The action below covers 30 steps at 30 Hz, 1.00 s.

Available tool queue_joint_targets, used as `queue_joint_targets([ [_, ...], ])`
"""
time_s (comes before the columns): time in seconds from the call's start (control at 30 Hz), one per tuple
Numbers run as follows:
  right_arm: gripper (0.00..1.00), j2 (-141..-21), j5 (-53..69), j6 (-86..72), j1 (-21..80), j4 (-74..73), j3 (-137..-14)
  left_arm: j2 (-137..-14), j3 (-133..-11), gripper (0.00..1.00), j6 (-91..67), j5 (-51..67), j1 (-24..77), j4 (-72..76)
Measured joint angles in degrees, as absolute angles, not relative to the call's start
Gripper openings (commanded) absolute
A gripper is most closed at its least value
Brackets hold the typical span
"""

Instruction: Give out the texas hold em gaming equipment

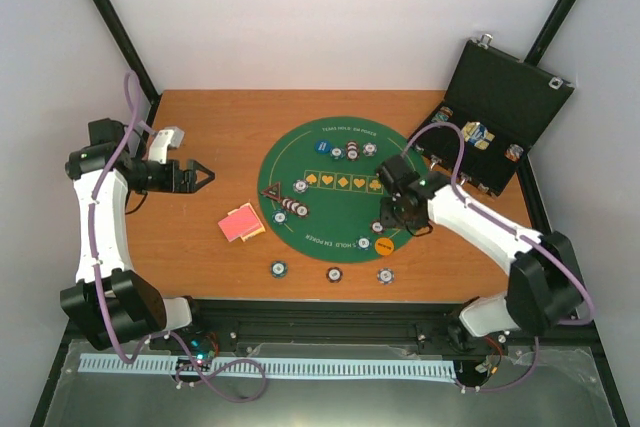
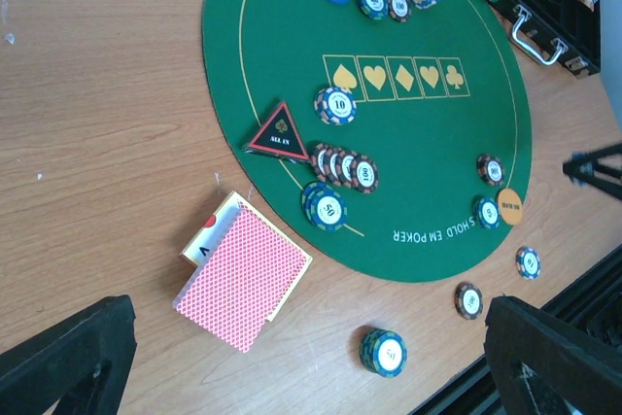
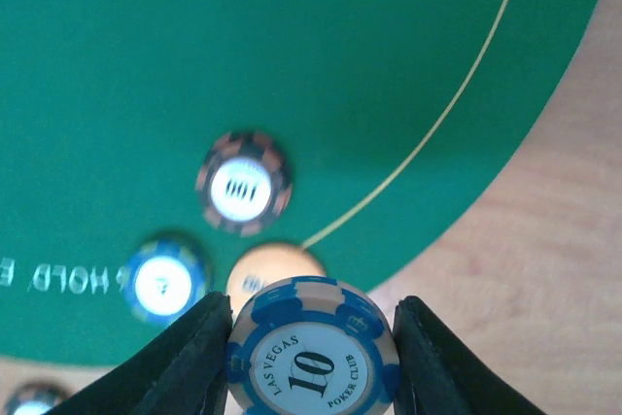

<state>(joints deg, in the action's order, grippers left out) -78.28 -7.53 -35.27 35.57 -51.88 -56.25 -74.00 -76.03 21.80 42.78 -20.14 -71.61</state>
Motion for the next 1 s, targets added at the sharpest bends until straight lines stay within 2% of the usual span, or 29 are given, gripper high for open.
queue_joint_targets([
  [0.33,0.29,-92.27,-6.31,-27.77,25.47,-47.29,-61.47,-76.64,-74.67,1.00,31.16,43.07,-20.14,-74.81],
  [0.83,0.30,-101.45,-3.70,-25.08,23.66,-42.11,-62.24,-77.80,-71.00,1.00,48.42,39.29,-20.14,-80.58],
  [0.9,0.33,-102.21,-3.53,-24.86,23.33,-41.69,-62.83,-77.71,-70.43,1.00,50.30,37.80,-20.14,-80.62],
  [1.0,0.53,-103.53,-3.05,-24.69,23.11,-40.75,-63.51,-77.49,-68.97,1.00,52.64,35.94,-20.14,-80.53],
])
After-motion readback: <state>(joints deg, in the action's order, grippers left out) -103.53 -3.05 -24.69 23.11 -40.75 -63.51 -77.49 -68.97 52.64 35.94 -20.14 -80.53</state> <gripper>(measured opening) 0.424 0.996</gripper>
